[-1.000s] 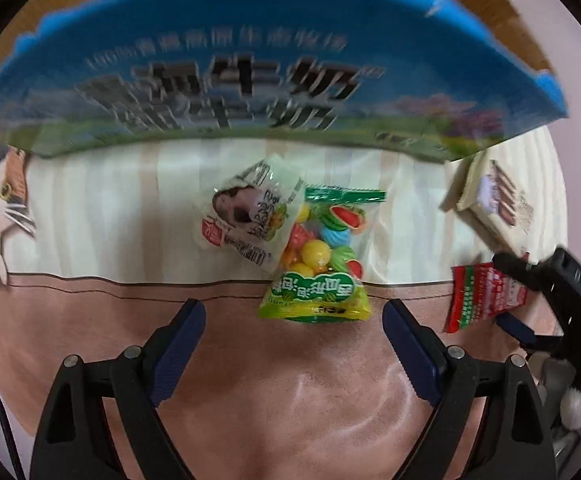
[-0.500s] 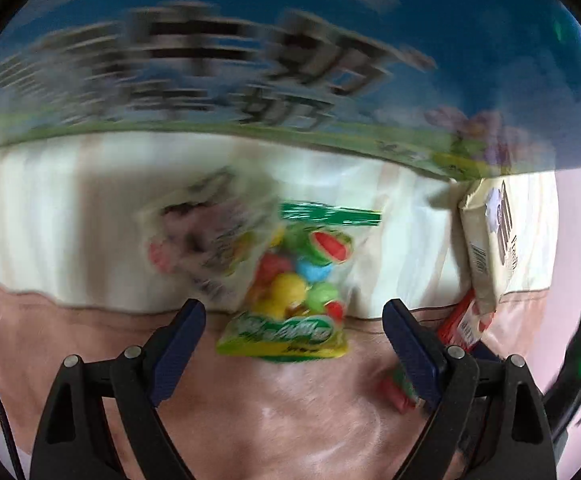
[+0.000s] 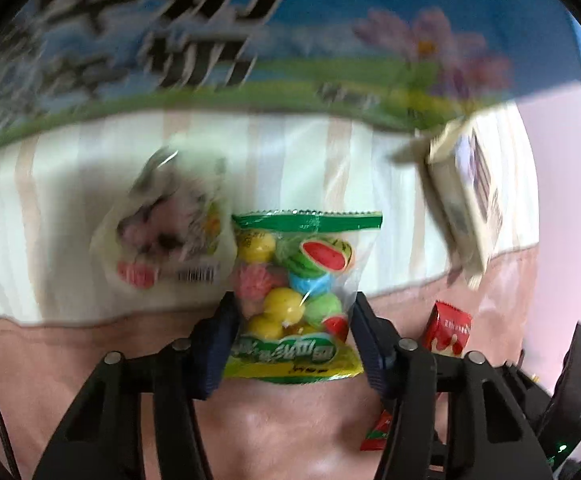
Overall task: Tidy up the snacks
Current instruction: 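Grasp the watermelon candy bag with the left tool while the right tool grasps the red spicy strip packet, then lift both packets into the box and release them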
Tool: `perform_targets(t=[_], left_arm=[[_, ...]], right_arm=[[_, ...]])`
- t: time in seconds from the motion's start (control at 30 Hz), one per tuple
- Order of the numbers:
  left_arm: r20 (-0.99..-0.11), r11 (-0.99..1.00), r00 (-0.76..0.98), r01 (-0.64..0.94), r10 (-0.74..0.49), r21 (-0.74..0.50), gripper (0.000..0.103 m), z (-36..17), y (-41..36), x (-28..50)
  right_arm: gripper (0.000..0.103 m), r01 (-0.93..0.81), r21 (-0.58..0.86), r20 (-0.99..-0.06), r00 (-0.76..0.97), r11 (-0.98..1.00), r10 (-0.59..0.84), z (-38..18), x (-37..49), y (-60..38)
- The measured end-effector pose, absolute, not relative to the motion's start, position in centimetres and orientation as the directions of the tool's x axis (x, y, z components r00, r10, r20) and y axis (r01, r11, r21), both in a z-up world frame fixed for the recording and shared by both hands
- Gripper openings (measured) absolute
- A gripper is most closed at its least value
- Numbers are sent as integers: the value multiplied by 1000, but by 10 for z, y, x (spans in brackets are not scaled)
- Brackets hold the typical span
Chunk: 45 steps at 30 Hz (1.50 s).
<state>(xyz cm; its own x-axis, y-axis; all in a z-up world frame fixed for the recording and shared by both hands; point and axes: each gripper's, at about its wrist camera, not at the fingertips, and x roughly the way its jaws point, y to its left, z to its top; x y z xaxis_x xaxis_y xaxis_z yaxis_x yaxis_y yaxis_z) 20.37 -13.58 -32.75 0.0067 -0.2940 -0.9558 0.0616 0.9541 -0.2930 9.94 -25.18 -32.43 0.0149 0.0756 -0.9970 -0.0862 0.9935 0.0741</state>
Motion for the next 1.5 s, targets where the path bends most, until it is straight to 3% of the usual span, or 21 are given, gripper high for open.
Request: perform_targets(t=[0.43,0.5,0.57,0.7,0.77,0.87,0.97,1.07,1.13,1.23,1.5], left_arm=[[-969,971,-71,29,-235,-238,52,-343,-95,60],[-963,965,-88,28,-257,-260,53,-347,-89,49],[-943,950,-127,12,-308,-312,69,-358,-86,43],[-932,943,-164,28,-323,-332,73,-378,-90,44],[-931,940,-144,23,-335,-341,71,-379,-86,51],[-938,941,-103,37,-330,-335,50,-368,-75,49],[-944,947,-79,17,-319,-321,49,-363,-62,50],[-946,949,-70,-8,-316,-316,49,-358,-47,50],[-947,949,-58,-16,-316,-316,49,-355,-20,44],[-948,949,-39,-20,-316,-316,49,-344,-10,46],[-944,944,31,-11,-329,-330,49,-306,8,58]], right_arm=[[71,-363,111,-994,-46,925,102,-321,67,-187],[78,-327,159,-987,-75,932,142,-318,71,-187],[84,-204,242,-970,-74,949,231,-309,75,-199],[84,15,297,-953,-60,955,297,-302,87,-231],[84,54,274,-959,-65,960,277,-306,86,-235],[84,60,200,-976,-75,978,204,-315,101,-227],[85,69,121,-989,-75,990,126,-319,106,-209],[73,41,22,-999,-49,999,24,-321,110,-199],[56,16,-7,-1000,-18,1000,-7,-324,100,-187],[49,-7,-14,-1000,23,1000,-14,-316,94,-177],[47,-7,40,-988,151,999,40,-277,58,-148]])
